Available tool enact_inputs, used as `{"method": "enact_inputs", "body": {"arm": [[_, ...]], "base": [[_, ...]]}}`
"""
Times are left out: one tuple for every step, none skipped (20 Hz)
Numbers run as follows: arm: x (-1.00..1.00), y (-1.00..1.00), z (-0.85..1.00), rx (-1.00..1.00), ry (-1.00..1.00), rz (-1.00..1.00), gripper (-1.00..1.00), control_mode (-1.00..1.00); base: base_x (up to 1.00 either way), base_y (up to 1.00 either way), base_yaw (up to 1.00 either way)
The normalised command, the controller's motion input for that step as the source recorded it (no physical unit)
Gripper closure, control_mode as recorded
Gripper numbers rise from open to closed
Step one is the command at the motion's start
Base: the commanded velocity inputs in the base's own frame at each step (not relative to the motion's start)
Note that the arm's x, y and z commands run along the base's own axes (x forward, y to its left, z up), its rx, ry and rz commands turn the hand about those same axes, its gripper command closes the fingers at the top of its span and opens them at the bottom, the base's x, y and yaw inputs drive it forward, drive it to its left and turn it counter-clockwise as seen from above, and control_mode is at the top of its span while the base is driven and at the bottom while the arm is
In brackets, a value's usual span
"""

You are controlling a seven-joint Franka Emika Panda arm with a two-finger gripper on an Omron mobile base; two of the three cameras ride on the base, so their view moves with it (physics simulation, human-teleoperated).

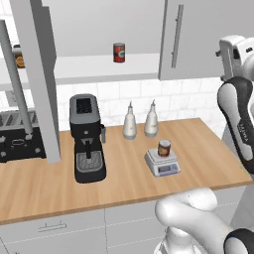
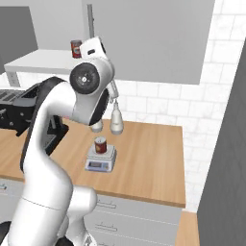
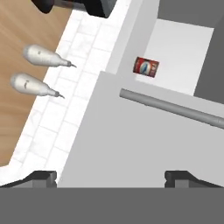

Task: Pick the canned food and place it on the digital scale for weighing, and close the cabinet.

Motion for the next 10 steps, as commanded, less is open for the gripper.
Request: {"method": "enact_inputs", "body": {"arm": [[-1.00, 0.00, -0.11, 0.00, -0.01, 0.00, -1.00, -1.00], [-1.00, 0.00, -0.36, 0.00, -0.03, 0.00, -1.00, -1.00], [-1.00, 0.00, -0.49, 0.00, -0.09, 0.00, -1.00, -1.00], [-1.00, 0.06, -0.40, 0.02, -0.15, 0.00, -1.00, -1.00], [-1.00, 0.24, -0.61, 0.05, -0.15, -0.01, -1.00, -1.00], [-1.00, 0.54, -0.90, 0.04, -0.19, -0.04, -1.00, -1.00], [-0.88, 0.77, -1.00, 0.05, -0.24, -0.06, -1.00, -1.00], [-0.21, 1.00, -1.00, 0.13, -0.16, -0.10, -1.00, -1.00], [-0.10, 1.00, -1.00, 0.14, -0.19, -0.13, -1.00, -1.00], [-0.34, 1.00, -1.00, 0.18, -0.25, -0.11, -1.00, -1.00]], "base": [[0.00, 0.00, 0.00], [0.00, 0.00, 0.00], [0.00, 0.00, 0.00], [0.00, 0.00, 0.00], [0.00, 0.00, 0.00], [0.00, 0.00, 0.00], [0.00, 0.00, 0.00], [0.00, 0.00, 0.00], [0.00, 0.00, 0.00], [0.00, 0.00, 0.00]]}}
